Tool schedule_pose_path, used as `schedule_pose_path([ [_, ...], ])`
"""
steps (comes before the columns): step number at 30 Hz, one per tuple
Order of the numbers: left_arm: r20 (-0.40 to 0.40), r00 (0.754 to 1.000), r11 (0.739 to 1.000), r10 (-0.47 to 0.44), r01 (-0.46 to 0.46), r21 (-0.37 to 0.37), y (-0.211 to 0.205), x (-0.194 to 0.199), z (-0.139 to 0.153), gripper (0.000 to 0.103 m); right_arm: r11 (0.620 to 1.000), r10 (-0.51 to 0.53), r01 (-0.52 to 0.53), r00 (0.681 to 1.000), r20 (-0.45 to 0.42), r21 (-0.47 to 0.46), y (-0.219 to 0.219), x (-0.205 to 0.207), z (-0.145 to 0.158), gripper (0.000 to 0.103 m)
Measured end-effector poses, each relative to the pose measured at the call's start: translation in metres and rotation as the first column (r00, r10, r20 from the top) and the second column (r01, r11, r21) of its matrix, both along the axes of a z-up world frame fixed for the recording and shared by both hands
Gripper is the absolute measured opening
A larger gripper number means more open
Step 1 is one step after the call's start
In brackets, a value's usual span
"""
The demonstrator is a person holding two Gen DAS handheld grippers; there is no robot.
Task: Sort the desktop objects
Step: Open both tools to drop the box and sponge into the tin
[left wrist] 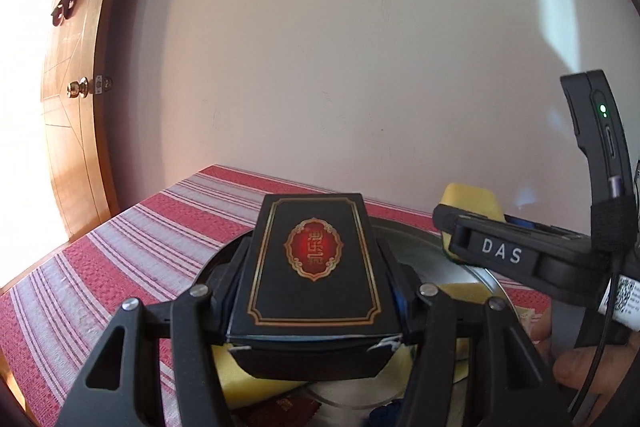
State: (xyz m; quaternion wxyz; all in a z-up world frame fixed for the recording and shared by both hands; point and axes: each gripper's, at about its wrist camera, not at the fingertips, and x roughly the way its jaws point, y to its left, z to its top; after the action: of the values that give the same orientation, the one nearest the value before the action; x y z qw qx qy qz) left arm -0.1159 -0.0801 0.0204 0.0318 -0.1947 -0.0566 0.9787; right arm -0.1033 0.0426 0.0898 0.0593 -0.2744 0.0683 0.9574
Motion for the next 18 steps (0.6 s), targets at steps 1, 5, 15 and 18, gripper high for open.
schedule_pose_path([
  [1, 0.010, 1.000, 1.000, 0.003, -0.003, -0.006, 0.002, -0.003, 0.001, 0.059, 0.999, 0.019, -0.018, 1.000, 0.024, -0.028, 0.000, -0.003, -0.004, 0.070],
  [5, 0.027, 0.999, 0.999, 0.019, -0.018, -0.033, 0.010, -0.003, 0.005, 0.096, 0.991, 0.053, -0.043, 0.996, 0.076, -0.126, 0.006, -0.010, -0.016, 0.080],
  [15, -0.003, 0.999, 0.998, 0.043, -0.043, -0.038, 0.023, 0.011, 0.003, 0.101, 0.992, -0.042, 0.020, 0.983, -0.178, -0.123, 0.015, 0.046, -0.019, 0.081],
  [18, 0.000, 0.999, 0.998, 0.040, -0.040, -0.051, 0.032, 0.015, 0.000, 0.101, 0.993, -0.091, 0.070, 0.963, -0.254, -0.092, 0.017, 0.065, -0.020, 0.085],
])
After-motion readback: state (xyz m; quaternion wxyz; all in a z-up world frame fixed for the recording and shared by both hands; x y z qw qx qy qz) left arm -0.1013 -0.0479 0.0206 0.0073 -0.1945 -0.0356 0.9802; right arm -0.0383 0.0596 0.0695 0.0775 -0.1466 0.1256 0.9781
